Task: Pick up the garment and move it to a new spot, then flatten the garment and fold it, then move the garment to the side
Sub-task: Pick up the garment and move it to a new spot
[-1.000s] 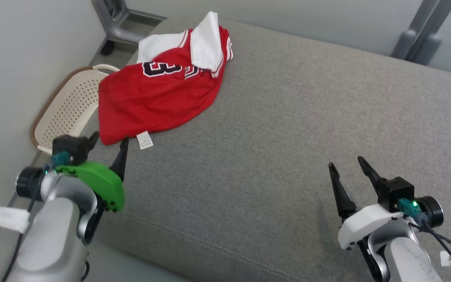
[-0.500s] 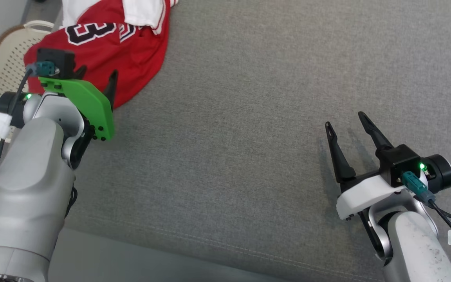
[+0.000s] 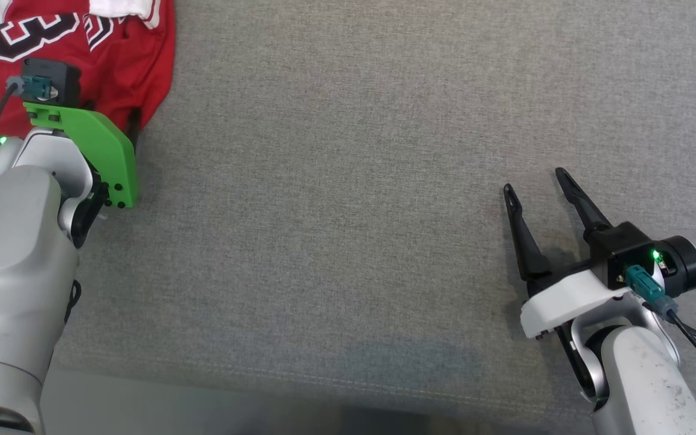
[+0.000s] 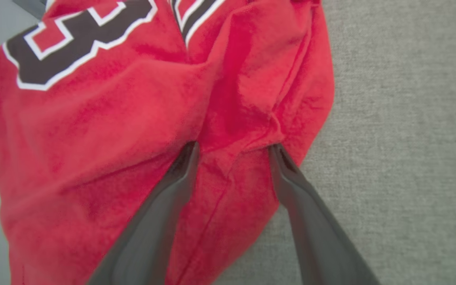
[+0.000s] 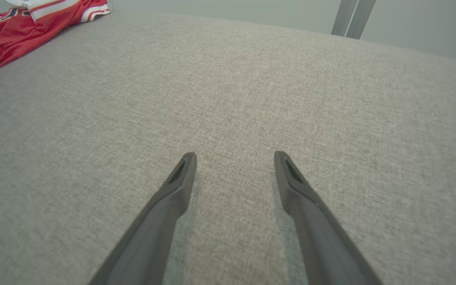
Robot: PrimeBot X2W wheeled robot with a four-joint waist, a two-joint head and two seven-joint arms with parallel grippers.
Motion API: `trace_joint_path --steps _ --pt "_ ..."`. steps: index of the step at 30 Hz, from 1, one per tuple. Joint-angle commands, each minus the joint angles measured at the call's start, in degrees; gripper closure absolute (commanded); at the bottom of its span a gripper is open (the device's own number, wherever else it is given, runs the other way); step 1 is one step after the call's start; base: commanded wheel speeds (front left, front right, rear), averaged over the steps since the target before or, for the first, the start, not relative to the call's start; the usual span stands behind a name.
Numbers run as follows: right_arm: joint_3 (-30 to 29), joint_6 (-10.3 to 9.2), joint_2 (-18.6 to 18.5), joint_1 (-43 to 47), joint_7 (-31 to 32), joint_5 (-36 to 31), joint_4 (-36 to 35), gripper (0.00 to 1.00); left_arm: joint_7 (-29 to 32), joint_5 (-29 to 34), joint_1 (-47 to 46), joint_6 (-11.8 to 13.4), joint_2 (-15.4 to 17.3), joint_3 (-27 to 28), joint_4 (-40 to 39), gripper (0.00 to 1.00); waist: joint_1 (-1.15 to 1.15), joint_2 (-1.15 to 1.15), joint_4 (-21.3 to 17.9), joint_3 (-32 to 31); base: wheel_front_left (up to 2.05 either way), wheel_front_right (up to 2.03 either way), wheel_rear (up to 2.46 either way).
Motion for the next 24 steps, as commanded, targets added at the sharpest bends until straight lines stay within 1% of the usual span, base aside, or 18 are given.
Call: trace_joint_path --steps 1,5,8,12,18,19,20,21,24 --pt "0.06 -0.08 -0.19 0.32 -0.31 0.57 0.25 0.00 -0.91 0.49 -0.62 -0.03 -0.02 -0.41 1.38 1.00 -0.01 0.00 -0.76 -0.17 0.00 0.00 0.00" --pt "0.26 -0.08 -0.19 0.52 -0.80 1.26 1.31 0.00 -4.11 0.72 -1.04 0.32 -0.58 -0.71 2.84 1.00 -0.01 0.00 -1.29 -1.74 0.00 0.00 0.00" --pt "0.72 -0.08 -0.18 0.65 -1.47 2.00 2.37 0.00 -6.71 1.03 -1.65 1.32 -1.30 -0.62 3.51 1.00 -0.01 0.00 -1.87 -3.41 0.00 0.00 0.00" --pt "1.48 -0.08 -0.17 0.88 -2.63 3.37 4.47 0.00 -9.59 1.55 -2.67 1.24 -1.37 -1.18 3.83 1.00 -0.01 0.00 -3.12 -6.42 0.00 0.00 0.00" --pt "2.62 -0.08 -0.15 1.62 -4.12 5.60 7.83 0.00 -11.33 2.87 -4.85 1.01 -2.79 -2.95 2.41 1.00 -0.01 0.00 -6.10 -11.33 0.00 0.00 0.00" --pt "2.62 -0.08 -0.15 1.62 -4.12 5.60 7.83 0.00 -11.33 2.87 -4.85 1.01 -2.79 -2.95 2.41 1.00 -0.01 0.00 -6.10 -11.33 0.00 0.00 0.00" --pt "2.89 -0.08 -0.15 2.16 -4.63 6.27 8.92 0.00 -11.39 3.29 -5.45 0.90 -3.23 -3.57 1.72 1.00 -0.01 0.00 -7.34 -12.94 0.00 0.00 0.00" --pt "2.89 -0.08 -0.15 2.16 -4.63 6.27 8.92 0.00 -11.39 3.29 -5.45 0.90 -3.23 -3.57 1.72 1.00 -0.01 0.00 -7.34 -12.94 0.00 0.00 0.00" --pt "2.84 -0.08 -0.15 2.57 -5.52 7.40 10.31 0.00 -11.60 3.82 -6.42 0.81 -4.05 -4.54 0.15 1.00 -0.01 0.00 -9.54 -15.04 0.00 0.00 0.00"
